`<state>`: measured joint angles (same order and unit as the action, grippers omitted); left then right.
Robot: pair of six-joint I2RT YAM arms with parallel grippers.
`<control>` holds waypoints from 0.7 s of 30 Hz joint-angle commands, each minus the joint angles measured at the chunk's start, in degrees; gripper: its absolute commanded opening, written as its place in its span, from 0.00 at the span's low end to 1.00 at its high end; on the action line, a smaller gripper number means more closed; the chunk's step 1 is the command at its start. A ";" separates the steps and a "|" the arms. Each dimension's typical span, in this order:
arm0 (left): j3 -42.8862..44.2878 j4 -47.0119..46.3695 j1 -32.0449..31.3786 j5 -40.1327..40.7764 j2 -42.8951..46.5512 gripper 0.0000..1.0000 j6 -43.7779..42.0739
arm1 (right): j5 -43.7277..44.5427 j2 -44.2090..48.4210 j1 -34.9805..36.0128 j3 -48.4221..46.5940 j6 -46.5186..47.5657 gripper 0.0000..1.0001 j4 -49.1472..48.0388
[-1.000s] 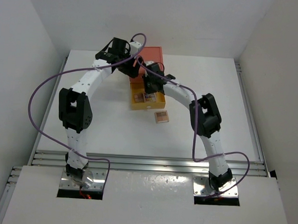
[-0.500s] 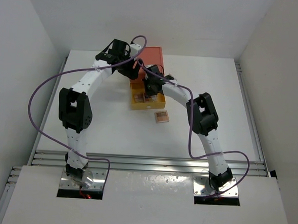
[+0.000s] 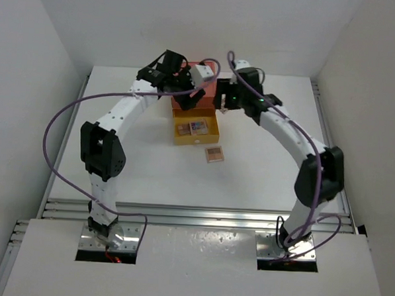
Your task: Organize the makeup
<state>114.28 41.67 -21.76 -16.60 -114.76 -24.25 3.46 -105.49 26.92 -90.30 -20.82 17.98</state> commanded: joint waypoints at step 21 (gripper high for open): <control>-11.20 -5.02 -23.77 11.40 -7.84 1.00 7.00 | -5.57 24.98 -16.46 38.62 -4.76 0.90 4.26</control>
<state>101.67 41.30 -45.98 -9.19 -121.36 -27.14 1.02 -82.21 10.74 -52.07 -26.13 22.87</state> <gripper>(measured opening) 0.997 0.897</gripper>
